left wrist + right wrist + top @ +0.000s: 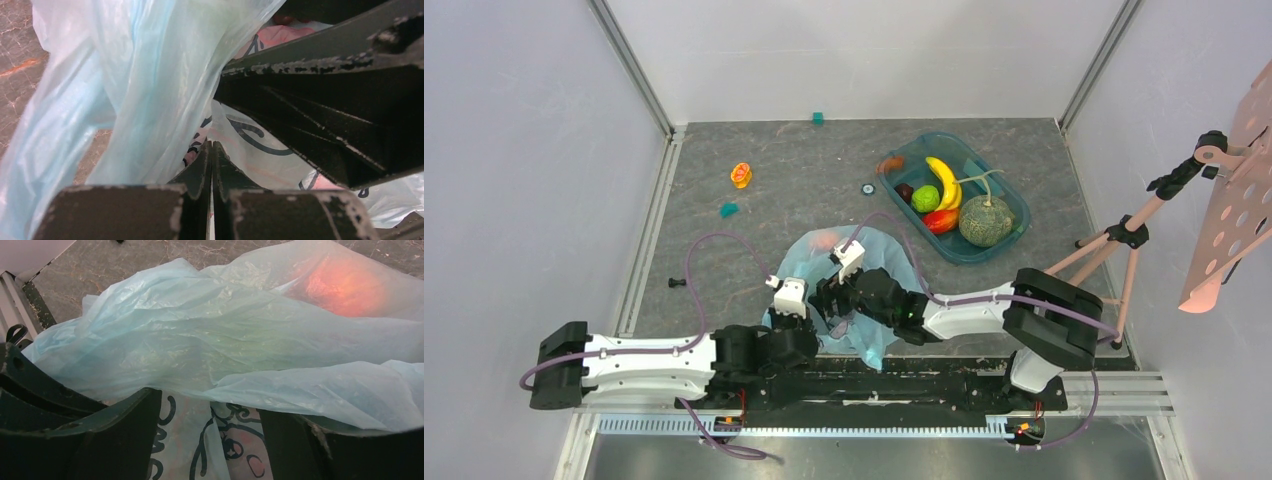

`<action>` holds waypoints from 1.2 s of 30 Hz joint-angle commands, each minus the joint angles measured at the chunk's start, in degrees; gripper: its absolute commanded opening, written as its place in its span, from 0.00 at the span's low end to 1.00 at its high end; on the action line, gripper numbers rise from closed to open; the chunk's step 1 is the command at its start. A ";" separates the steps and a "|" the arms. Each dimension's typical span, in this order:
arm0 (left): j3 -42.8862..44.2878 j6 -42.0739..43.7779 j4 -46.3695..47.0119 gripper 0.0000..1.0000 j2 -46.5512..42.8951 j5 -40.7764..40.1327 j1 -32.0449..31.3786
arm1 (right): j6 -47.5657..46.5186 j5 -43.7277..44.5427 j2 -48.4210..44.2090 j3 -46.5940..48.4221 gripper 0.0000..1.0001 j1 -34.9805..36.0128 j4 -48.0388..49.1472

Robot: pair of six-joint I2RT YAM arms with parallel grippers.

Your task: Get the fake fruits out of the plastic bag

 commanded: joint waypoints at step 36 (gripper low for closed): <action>-4.36 -12.23 -2.38 0.02 -4.67 -3.99 -0.43 | 4.71 8.59 19.27 18.45 0.98 -4.85 -0.13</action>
